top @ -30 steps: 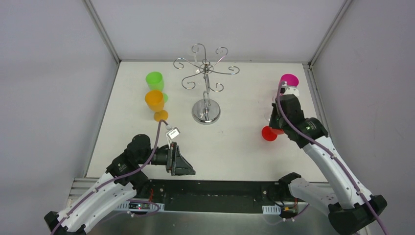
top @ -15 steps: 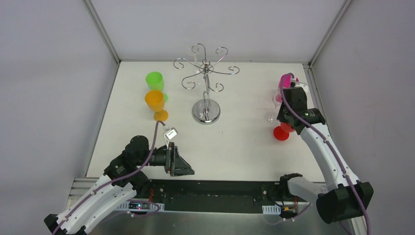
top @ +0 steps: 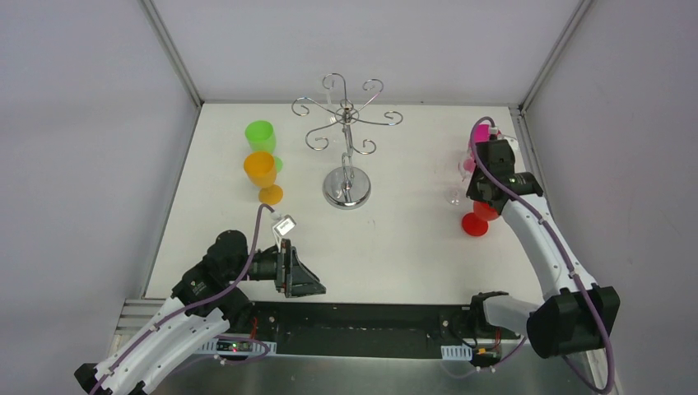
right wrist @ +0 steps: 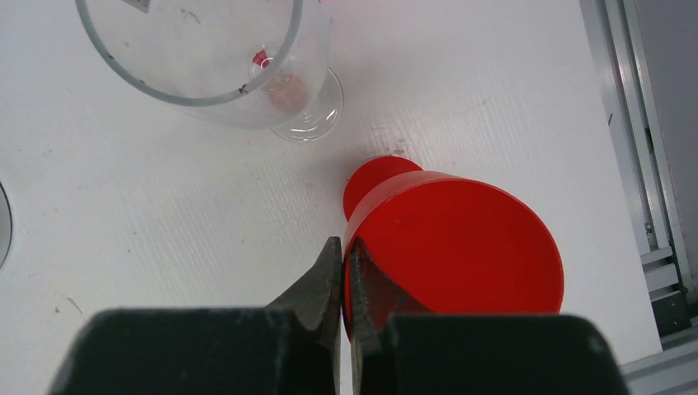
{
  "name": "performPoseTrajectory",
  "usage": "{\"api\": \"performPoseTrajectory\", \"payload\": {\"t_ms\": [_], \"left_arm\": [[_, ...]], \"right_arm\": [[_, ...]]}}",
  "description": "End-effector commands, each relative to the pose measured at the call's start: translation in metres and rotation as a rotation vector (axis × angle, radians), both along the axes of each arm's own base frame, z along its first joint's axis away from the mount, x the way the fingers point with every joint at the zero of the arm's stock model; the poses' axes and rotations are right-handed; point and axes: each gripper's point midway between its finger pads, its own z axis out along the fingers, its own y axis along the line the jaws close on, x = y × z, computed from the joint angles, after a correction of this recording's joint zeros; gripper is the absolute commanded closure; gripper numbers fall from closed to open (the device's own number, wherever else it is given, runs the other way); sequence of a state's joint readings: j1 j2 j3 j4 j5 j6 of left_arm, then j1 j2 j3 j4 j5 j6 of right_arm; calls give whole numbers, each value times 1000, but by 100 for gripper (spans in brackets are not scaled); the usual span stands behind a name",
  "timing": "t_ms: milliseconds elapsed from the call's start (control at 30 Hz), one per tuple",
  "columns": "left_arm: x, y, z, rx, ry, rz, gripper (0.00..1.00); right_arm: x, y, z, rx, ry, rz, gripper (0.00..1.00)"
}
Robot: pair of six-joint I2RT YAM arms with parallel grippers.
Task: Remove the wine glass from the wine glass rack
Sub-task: Place the wine glass at the center of the board.
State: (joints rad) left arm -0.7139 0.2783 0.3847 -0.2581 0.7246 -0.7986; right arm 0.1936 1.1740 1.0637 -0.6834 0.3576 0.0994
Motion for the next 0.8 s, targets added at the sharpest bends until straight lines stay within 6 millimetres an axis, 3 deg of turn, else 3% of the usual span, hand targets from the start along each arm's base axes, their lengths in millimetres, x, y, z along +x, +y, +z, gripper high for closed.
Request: {"api": "performPoseTrajectory", "payload": {"t_ms": [0, 233, 333, 533, 767], "left_arm": [[0, 1, 20, -36, -67, -3, 27], [0, 1, 20, -37, -69, -3, 26], [0, 1, 20, -36, -68, -3, 26], [-1, 1, 20, -37, -66, -7, 26], [-1, 1, 19, -34, -62, -8, 26]], "right_arm": [[14, -1, 11, -1, -36, -13, 100], [17, -1, 7, -4, -22, -15, 99], [16, 1, 3, 1, -11, -13, 83], [17, 3, 2, 14, -10, -10, 76], [16, 5, 30, 43, -78, -10, 68]]}}
